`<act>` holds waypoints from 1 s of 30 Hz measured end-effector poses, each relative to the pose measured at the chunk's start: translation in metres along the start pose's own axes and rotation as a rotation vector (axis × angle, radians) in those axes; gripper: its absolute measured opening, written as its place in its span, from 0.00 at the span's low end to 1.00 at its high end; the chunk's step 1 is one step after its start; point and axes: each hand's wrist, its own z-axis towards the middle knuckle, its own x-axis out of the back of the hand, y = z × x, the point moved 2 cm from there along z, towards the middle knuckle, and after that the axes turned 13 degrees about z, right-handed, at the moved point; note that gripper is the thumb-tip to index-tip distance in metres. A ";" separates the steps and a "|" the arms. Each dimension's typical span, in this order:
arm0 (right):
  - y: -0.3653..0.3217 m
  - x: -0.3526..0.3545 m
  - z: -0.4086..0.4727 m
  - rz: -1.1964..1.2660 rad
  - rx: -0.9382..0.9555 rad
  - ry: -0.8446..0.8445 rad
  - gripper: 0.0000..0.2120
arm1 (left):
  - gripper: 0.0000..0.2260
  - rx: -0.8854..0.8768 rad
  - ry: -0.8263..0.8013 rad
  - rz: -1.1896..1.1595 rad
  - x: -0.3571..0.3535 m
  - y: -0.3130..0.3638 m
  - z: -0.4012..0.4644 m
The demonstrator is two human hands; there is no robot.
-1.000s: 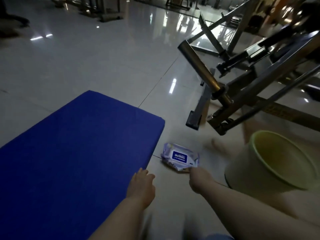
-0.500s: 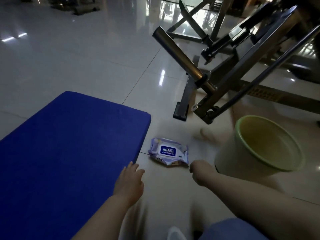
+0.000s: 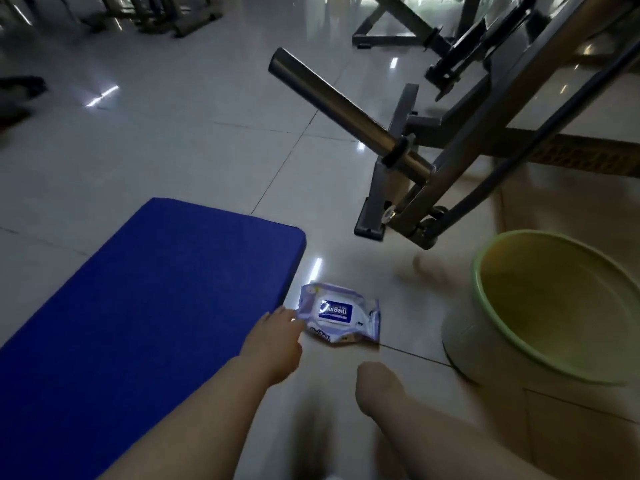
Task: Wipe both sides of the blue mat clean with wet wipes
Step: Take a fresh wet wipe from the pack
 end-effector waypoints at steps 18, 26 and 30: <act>0.011 -0.018 0.052 -0.007 -0.085 -0.003 0.14 | 0.18 -0.115 -0.121 -0.141 -0.092 0.026 0.117; 0.014 -0.031 0.077 -0.054 -0.081 0.015 0.15 | 0.21 -0.146 -0.109 -0.076 -0.108 0.030 0.146; 0.017 -0.036 0.092 -0.085 -0.190 -0.119 0.21 | 0.24 -0.123 -0.142 -0.105 -0.114 0.019 0.151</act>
